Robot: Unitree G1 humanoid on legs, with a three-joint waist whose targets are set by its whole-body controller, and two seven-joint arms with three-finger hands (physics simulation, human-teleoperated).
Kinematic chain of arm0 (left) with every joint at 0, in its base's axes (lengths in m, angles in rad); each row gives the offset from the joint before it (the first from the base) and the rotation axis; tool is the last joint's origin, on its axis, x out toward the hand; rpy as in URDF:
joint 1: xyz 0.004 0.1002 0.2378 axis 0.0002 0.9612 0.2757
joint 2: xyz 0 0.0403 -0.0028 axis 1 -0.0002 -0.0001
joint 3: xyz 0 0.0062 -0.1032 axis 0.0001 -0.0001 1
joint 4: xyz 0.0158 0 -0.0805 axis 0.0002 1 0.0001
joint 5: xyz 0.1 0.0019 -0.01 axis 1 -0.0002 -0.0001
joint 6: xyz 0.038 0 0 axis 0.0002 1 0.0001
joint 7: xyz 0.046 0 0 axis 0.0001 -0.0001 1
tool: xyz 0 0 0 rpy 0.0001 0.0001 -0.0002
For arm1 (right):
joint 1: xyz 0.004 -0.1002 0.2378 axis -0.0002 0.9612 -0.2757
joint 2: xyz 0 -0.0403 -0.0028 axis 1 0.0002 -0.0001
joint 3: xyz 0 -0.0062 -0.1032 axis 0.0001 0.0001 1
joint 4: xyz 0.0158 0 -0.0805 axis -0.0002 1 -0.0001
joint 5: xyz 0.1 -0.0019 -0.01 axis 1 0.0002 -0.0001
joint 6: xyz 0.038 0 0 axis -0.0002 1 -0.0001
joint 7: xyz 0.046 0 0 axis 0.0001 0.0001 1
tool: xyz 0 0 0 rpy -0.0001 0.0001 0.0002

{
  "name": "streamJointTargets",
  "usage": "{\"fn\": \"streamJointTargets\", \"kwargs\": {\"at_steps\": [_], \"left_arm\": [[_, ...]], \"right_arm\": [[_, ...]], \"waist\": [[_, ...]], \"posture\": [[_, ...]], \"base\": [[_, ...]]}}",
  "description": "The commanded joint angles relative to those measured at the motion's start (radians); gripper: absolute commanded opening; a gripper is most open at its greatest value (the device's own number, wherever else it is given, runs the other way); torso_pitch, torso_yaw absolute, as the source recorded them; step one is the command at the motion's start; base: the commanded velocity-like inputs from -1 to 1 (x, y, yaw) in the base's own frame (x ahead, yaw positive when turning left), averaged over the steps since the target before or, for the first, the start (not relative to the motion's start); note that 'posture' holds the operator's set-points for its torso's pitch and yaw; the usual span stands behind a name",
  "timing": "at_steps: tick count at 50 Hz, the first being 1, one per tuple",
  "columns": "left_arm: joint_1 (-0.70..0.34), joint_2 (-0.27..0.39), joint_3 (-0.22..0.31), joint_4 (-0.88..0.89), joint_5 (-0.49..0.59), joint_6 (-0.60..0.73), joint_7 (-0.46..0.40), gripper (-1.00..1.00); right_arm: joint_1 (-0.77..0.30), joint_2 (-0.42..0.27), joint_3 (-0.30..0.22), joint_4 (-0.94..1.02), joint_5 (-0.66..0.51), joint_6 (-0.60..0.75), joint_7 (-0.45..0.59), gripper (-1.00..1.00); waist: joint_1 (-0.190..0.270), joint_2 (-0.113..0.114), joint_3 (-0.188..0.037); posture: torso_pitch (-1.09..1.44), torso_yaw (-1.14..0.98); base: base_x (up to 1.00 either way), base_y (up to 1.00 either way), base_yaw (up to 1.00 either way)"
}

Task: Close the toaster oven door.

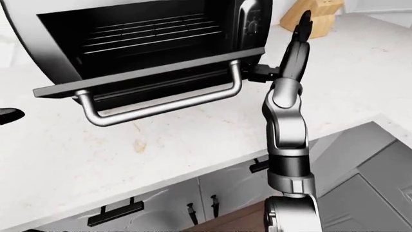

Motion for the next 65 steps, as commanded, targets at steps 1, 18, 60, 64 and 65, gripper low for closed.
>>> {"fn": "streamJointTargets", "kwargs": {"at_steps": [1,18,60,64,65], "left_arm": [[-0.012,0.020,0.023,-0.044,-0.003,-0.022,-0.006,1.00],[0.080,-0.067,0.053,-0.177,0.040,0.007,-0.092,1.00],[0.327,-0.276,0.336,-0.670,-0.164,0.282,-0.339,1.00],[0.360,-0.256,0.362,-0.684,-0.217,0.256,-0.334,1.00],[0.377,-0.243,0.372,-0.684,-0.259,0.254,-0.313,1.00]], "right_arm": [[-0.050,-0.019,-0.018,-0.033,-0.014,-0.032,-0.030,1.00],[-0.129,-0.016,-0.008,0.070,-0.008,-0.069,-0.068,1.00],[-0.212,-0.034,-0.004,0.127,0.004,-0.076,-0.072,1.00],[-0.221,-0.033,-0.001,0.131,0.002,-0.073,-0.070,1.00],[-0.228,-0.033,-0.001,0.136,0.002,-0.073,-0.070,1.00]], "waist": [[0.000,0.004,-0.025],[-0.001,0.003,-0.022],[0.002,-0.004,-0.017],[0.002,-0.004,-0.015],[0.002,-0.004,-0.015]], "posture": [[0.00,0.00],[0.00,0.00],[0.00,0.00],[0.00,0.00],[0.00,0.00]], "base": [[0.00,0.00,0.00],[0.00,0.00,0.00],[0.00,0.00,0.00],[0.00,0.00,0.00],[0.00,0.00,0.00]]}}
